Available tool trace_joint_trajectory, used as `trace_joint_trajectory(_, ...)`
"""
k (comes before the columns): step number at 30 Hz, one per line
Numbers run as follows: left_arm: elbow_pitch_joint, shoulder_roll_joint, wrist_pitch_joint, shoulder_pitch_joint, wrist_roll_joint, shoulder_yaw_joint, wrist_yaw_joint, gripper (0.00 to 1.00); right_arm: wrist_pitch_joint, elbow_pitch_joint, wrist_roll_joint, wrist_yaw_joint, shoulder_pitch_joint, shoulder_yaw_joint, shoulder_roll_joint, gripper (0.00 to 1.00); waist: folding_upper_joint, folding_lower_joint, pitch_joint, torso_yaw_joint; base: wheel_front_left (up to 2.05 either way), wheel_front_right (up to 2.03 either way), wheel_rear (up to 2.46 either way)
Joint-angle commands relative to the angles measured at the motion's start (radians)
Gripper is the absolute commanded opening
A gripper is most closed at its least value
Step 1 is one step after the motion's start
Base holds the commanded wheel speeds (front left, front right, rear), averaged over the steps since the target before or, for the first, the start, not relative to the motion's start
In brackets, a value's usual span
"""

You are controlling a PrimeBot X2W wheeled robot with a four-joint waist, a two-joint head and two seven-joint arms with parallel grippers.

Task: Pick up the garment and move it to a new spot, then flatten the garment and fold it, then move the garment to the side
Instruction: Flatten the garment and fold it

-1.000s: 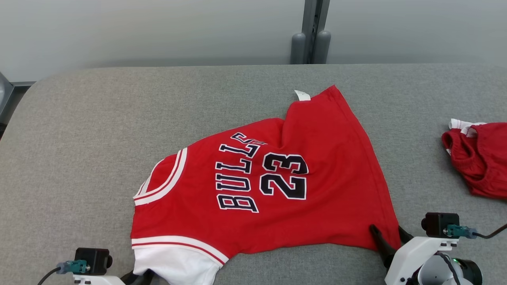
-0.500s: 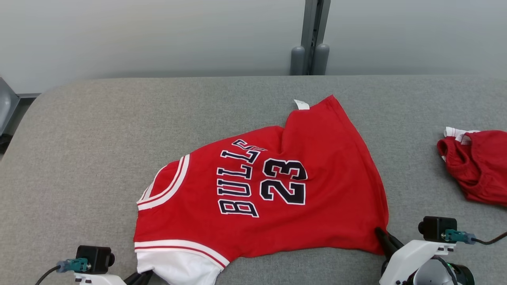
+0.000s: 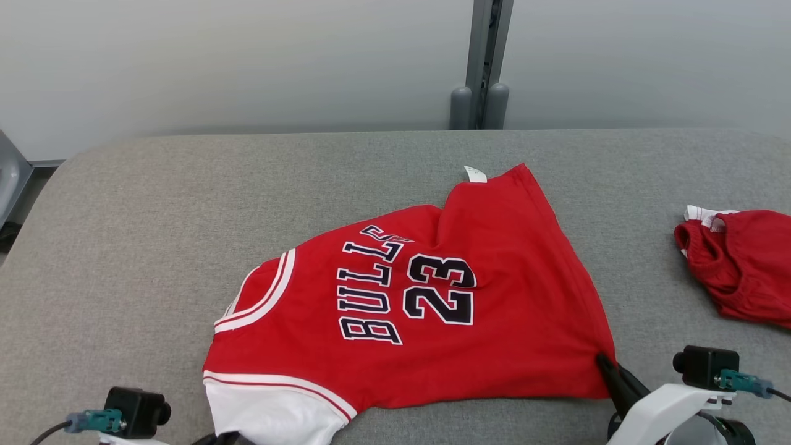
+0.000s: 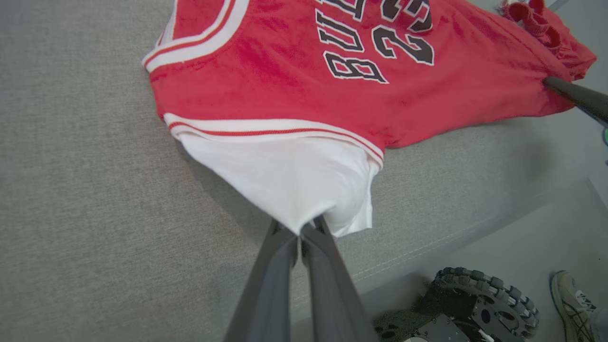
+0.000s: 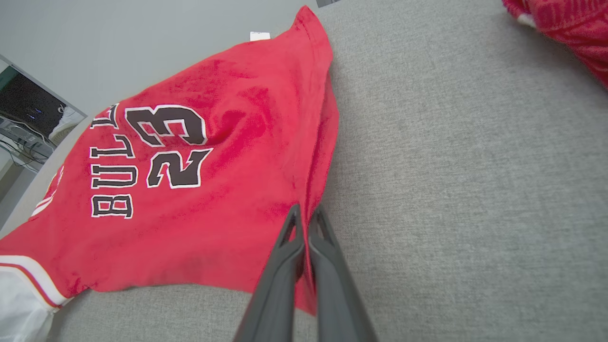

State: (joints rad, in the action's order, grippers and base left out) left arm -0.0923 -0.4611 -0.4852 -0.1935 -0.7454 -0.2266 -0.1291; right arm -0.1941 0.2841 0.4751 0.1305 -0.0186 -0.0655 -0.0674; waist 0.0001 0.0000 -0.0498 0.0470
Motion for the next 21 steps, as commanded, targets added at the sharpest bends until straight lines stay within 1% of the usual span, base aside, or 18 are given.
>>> trace_joint_trajectory(1, -0.024, -0.010, 0.000, 0.003, -0.005, 0.011, 0.004, 0.00, 0.004, -0.023, 0.000, 0.000, -0.002, 0.003, -0.005, 0.00, -0.0001, 0.0000, -0.003, -0.004, 0.00, 0.00, 0.00)
trace_joint_trajectory(6, -0.075, -0.040, 0.002, 0.073, 0.014, 0.024, 0.003, 0.00, 0.030, -0.079, 0.006, 0.000, -0.060, -0.020, -0.008, 0.00, -0.0001, 0.0000, -0.027, -0.017, 0.00, 0.00, 0.00)
trace_joint_trajectory(9, -0.067, -0.063, 0.004, 0.153, 0.025, 0.030, 0.001, 0.00, 0.040, -0.088, 0.010, 0.000, -0.123, -0.036, -0.012, 0.00, -0.0001, 0.0000, -0.059, -0.025, 0.00, 0.00, 0.00)
trace_joint_trajectory(11, -0.051, -0.068, 0.009, 0.223, 0.016, 0.029, 0.000, 0.00, 0.047, -0.087, 0.020, 0.000, -0.177, -0.048, -0.011, 0.00, -0.0001, 0.0000, -0.088, -0.031, 0.00, 0.00, 0.00)
trace_joint_trajectory(14, -0.007, -0.095, 0.010, 0.341, 0.003, 0.023, -0.001, 0.00, 0.065, -0.077, 0.035, 0.000, -0.272, -0.060, -0.011, 0.00, -0.0001, 0.0000, -0.139, -0.039, 0.00, 0.00, 0.00)
trace_joint_trajectory(17, 0.046, -0.129, 0.014, 0.481, -0.011, -0.009, -0.002, 0.00, 0.086, -0.052, 0.066, 0.000, -0.378, -0.071, -0.012, 0.00, -0.0001, 0.0000, -0.189, -0.044, 0.00, 0.00, 0.00)
trace_joint_trajectory(21, 0.129, -0.160, 0.044, 0.698, -0.029, -0.086, -0.002, 0.00, 0.081, 0.002, 0.177, 0.000, -0.533, -0.100, -0.005, 0.00, -0.0001, 0.0000, -0.249, -0.049, 0.00, 0.00, 0.00)
